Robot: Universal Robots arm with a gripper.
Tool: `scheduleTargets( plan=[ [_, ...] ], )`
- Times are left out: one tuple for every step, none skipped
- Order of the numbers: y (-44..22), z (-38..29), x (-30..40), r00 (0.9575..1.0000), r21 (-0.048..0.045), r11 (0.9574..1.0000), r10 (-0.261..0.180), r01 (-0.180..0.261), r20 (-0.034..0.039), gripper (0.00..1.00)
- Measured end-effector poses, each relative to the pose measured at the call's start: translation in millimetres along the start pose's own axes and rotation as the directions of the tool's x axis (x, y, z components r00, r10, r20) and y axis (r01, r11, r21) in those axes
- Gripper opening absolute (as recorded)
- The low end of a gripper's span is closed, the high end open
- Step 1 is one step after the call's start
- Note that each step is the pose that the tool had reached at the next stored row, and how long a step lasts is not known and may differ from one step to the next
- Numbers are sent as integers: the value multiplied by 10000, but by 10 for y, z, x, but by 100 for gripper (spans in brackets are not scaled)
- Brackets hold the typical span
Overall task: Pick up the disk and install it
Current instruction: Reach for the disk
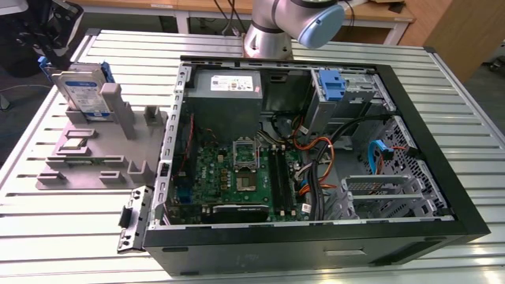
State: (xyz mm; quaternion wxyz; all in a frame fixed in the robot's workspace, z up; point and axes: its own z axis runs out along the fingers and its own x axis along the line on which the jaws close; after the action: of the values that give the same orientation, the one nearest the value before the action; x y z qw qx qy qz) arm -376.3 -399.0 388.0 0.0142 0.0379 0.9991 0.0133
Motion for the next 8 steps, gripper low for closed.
scheduleTargets(
  plan=[
    [0, 0, 4, 10000, 0, 10000, 0, 0, 0, 10],
    [-1, 0, 8, 10000, 0, 10000, 0, 0, 0, 10],
    [-1, 0, 13, 10000, 0, 10000, 0, 0, 0, 10],
    [-1, 0, 17, 10000, 0, 10000, 0, 0, 0, 10],
    [-1, -1, 21, 10000, 0, 10000, 0, 0, 0, 10],
    [-2, -1, 25, 10000, 0, 10000, 0, 0, 0, 10],
    [-2, -1, 30, 10000, 0, 10000, 0, 0, 0, 10],
    [-3, -1, 35, 10000, 0, 10000, -1, 1, 0, 10]
  ],
)
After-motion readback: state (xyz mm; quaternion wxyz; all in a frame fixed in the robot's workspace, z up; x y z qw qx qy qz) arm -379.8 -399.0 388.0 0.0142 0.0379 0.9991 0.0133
